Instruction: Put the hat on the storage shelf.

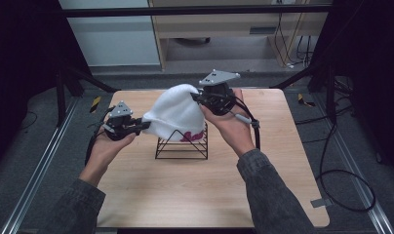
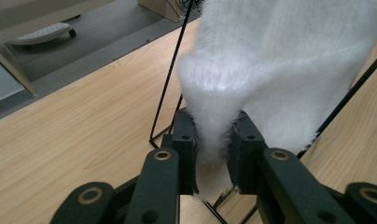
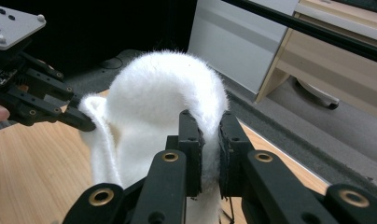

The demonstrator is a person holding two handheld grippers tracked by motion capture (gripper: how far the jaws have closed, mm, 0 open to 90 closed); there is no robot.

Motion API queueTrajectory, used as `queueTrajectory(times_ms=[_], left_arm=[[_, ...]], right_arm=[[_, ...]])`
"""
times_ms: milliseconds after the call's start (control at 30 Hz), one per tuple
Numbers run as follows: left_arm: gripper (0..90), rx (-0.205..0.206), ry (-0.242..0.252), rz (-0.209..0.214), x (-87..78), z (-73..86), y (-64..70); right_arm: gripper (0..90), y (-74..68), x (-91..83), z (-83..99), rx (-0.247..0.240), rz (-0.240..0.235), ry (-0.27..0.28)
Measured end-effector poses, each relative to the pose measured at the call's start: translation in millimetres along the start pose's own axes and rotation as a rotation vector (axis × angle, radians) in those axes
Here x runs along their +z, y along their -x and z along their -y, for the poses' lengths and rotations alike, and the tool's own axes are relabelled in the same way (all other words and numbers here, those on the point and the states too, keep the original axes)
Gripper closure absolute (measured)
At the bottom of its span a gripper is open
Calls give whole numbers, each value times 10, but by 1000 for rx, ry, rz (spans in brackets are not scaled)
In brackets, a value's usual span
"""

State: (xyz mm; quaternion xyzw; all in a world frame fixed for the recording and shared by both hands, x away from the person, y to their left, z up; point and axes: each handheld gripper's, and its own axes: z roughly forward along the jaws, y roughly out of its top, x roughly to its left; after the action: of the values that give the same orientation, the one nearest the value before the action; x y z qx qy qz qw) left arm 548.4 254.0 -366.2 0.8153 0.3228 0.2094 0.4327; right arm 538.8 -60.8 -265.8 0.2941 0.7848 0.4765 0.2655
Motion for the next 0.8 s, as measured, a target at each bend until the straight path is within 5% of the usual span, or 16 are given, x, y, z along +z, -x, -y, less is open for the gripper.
queueTrajectory(times_ms=[800], left_arm=[[748, -14, -13, 18, 40, 196, 16]], right_arm=[[821, -90, 54, 100, -3, -24, -29]])
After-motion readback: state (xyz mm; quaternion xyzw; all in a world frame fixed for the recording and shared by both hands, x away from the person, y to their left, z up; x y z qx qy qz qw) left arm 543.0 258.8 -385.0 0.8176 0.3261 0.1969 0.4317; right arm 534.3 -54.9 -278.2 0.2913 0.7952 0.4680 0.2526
